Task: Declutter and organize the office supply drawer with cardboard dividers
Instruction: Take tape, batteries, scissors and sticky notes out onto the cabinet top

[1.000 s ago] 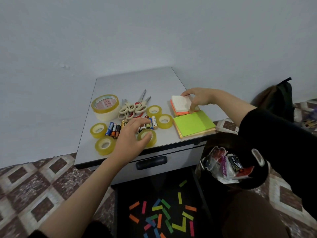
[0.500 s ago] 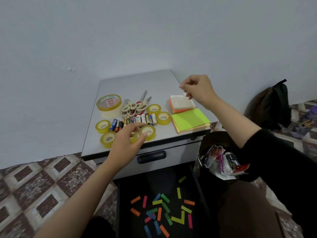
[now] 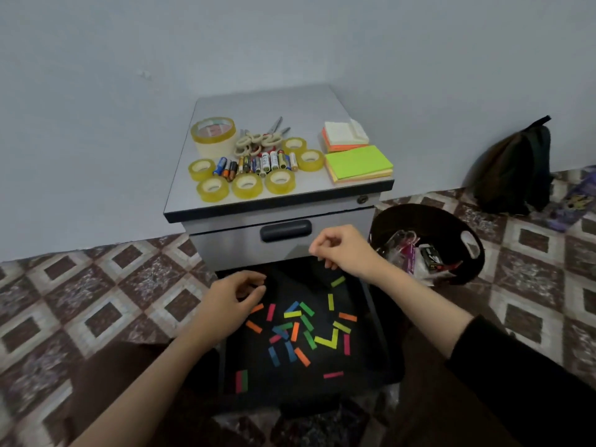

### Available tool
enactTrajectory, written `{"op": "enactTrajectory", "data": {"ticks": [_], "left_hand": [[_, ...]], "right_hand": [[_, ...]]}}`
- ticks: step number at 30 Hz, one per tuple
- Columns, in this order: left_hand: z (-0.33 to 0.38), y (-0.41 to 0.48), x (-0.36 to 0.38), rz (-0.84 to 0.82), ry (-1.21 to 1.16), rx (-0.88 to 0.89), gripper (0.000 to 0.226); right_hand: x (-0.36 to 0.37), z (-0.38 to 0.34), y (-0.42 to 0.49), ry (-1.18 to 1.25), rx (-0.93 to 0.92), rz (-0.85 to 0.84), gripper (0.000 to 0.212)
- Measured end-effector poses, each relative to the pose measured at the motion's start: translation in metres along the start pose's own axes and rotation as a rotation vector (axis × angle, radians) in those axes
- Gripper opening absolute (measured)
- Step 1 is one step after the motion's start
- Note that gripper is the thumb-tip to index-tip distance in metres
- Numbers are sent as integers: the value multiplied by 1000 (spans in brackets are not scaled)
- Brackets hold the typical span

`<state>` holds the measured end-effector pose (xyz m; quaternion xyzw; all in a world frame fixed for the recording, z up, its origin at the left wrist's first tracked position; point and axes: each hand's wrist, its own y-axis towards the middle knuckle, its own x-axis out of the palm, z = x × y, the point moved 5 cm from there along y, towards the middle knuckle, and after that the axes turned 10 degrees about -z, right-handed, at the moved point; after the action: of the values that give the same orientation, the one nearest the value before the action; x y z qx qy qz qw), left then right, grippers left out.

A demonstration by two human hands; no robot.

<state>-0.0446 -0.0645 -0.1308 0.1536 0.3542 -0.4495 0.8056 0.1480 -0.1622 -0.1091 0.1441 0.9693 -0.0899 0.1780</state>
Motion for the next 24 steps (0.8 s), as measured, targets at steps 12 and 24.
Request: {"op": "enactTrajectory", "data": {"ticks": [12,24], "left_hand": [[-76,12,42,-203,91,-200,18],[-133,53,72,-443,245,-472,24]], "right_hand": [[58,83,20,-140,174,-194,28],[84,125,42,-177,294,-316,23]]}}
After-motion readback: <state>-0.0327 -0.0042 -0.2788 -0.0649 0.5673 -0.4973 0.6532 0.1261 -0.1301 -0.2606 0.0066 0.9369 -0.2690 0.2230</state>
